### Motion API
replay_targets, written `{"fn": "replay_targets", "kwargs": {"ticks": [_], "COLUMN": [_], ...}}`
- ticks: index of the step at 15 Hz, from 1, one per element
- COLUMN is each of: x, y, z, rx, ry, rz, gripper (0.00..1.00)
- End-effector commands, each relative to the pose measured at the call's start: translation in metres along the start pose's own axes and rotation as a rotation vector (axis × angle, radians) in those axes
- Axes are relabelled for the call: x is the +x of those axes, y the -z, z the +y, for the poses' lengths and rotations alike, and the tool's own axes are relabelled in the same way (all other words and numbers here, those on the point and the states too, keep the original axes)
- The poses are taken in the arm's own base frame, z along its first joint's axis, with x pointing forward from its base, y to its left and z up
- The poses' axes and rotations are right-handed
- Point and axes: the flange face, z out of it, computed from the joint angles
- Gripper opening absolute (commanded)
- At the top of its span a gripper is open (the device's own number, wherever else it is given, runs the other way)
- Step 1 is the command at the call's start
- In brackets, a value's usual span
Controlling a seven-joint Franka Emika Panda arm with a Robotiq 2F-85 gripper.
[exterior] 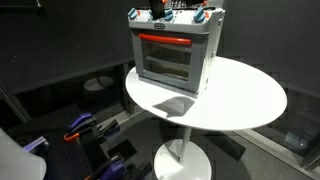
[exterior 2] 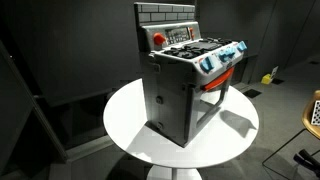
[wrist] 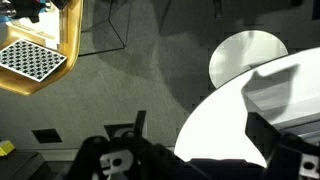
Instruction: Press the orange button on the stove
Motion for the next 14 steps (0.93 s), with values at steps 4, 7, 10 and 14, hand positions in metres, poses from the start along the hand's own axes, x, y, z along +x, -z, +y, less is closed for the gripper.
{"fn": "replay_targets", "kwargs": {"ticks": [4,7,10,14], "x": [0.007,0.026,0.051,0.090], "y": [0.002,0.007,0.010,0.016], "z": [0.000,0.000,-0.003,-0.018], "rx": [0.011,0.034,0.071,0.146], "ry": [-0.016,-0.043,-0.073,-0.093], "rz": [0.018,0.078,0.137,0.216], "gripper": [1.00,1.00,1.00,1.00]}}
